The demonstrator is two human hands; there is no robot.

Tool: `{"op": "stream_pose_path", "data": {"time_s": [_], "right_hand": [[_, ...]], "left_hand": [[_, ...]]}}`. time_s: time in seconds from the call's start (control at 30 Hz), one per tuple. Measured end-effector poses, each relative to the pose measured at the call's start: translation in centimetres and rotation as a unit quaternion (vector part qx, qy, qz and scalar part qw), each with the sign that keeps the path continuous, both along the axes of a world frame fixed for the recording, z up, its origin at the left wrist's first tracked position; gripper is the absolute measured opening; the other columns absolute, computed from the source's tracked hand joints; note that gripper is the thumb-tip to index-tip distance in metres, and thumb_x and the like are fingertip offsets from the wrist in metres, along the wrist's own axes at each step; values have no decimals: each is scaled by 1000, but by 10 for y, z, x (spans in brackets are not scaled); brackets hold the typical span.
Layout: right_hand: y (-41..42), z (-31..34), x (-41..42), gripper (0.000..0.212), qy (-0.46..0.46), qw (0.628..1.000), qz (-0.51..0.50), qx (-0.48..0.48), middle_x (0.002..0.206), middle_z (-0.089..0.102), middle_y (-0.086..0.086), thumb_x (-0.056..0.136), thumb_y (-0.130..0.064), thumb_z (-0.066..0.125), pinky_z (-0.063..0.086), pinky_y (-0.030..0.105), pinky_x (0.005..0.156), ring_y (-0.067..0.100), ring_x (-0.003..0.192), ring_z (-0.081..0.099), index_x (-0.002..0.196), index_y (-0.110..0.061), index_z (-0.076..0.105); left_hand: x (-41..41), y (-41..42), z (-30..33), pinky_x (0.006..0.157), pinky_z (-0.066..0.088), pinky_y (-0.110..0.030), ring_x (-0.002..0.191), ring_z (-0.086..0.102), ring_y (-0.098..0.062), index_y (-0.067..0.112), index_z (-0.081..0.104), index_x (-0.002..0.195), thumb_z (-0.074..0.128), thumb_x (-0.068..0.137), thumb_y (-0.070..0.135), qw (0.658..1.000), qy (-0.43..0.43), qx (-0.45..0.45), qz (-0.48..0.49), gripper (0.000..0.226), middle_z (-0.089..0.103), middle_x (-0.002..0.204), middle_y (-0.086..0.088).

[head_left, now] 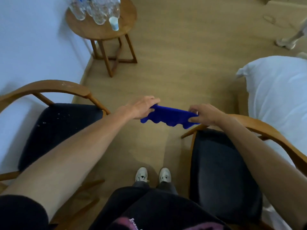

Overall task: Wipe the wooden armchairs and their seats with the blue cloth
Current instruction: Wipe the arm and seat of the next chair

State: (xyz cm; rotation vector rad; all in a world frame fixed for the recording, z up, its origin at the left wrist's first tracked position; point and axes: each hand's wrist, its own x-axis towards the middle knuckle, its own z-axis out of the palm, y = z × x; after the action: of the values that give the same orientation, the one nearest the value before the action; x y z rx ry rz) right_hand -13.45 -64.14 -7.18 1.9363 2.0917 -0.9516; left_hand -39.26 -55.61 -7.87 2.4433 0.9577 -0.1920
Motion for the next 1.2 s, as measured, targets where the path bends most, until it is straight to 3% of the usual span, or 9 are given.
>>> {"op": "stream_pose_path", "data": {"time_s": [0.17, 0.4, 0.57, 0.77, 0.83, 0.93, 1.0, 1.13, 1.2], "right_hand": [[22, 7, -11, 25, -35, 997, 63, 18, 110, 58, 3, 92, -24, 58, 37, 28, 79, 14, 93, 48, 113, -12, 60], [31, 13, -26, 24, -7, 998, 31, 46, 108, 63, 7, 98, -27, 47, 45, 39, 85, 24, 99, 55, 113, -12, 57], [31, 10, -39, 25, -34, 993, -48, 101, 97, 64, 12, 96, -26, 47, 46, 39, 72, 31, 89, 57, 104, -6, 59], [31, 11, -70, 26, 30, 993, -85, 79, 79, 65, 17, 92, -21, 50, 37, 33, 60, 30, 76, 54, 83, 2, 59], [35, 11, -74, 22, 62, 994, -77, 55, 74, 60, 17, 87, -16, 50, 32, 33, 58, 29, 71, 50, 77, 3, 57], [38, 22, -71, 18, 141, 988, -63, -18, 75, 55, 8, 82, -17, 57, 36, 31, 61, 21, 69, 47, 88, 0, 61], [38, 32, -69, 23, 161, 985, -27, -62, 79, 57, -2, 80, -22, 67, 38, 25, 59, 14, 70, 50, 99, -12, 59], [43, 35, -81, 43, 137, 989, 54, -32, 95, 57, -2, 78, -10, 70, 42, 22, 62, 14, 81, 53, 115, -15, 50], [49, 34, -96, 44, 128, 988, 84, -15, 104, 59, 5, 79, -1, 61, 43, 29, 67, 21, 89, 55, 121, -12, 51]], "left_hand": [[-21, -3, 9, 71, 50, -38, 81, 56, -23, 14, 49, 85, 58, 86, 5, 997, 11, -8, 82, 13, 57, 87, -1], [-34, -15, 13, 78, 55, -41, 90, 60, -21, 17, 51, 105, 50, 90, 5, 985, 22, -58, 158, 19, 61, 102, -5], [-13, -30, 15, 60, 44, -26, 78, 56, -19, 13, 54, 93, 44, 93, 8, 965, 4, -87, 248, 11, 58, 85, -3], [40, -51, 14, 52, 35, -25, 63, 48, -17, 16, 42, 72, 50, 86, 7, 916, -68, -205, 338, 19, 48, 68, 0], [50, -53, 15, 55, 43, -27, 62, 55, -19, 14, 43, 70, 52, 84, 6, 882, -107, -256, 382, 19, 51, 67, -2], [52, -50, 26, 79, 57, -44, 76, 66, -33, 0, 58, 84, 39, 83, -6, 765, -221, -383, 469, 19, 62, 75, -14], [48, -48, 32, 80, 57, -43, 71, 64, -32, -5, 60, 88, 33, 85, -11, 732, -249, -400, 492, 28, 63, 74, -17], [34, -50, 37, 79, 57, -36, 80, 67, -31, -8, 61, 111, 35, 90, -6, 746, -250, -365, 498, 33, 68, 92, -23], [15, -54, 34, 74, 52, -28, 90, 66, -27, -3, 64, 111, 44, 90, -3, 799, -216, -295, 478, 29, 69, 98, -18]]}}
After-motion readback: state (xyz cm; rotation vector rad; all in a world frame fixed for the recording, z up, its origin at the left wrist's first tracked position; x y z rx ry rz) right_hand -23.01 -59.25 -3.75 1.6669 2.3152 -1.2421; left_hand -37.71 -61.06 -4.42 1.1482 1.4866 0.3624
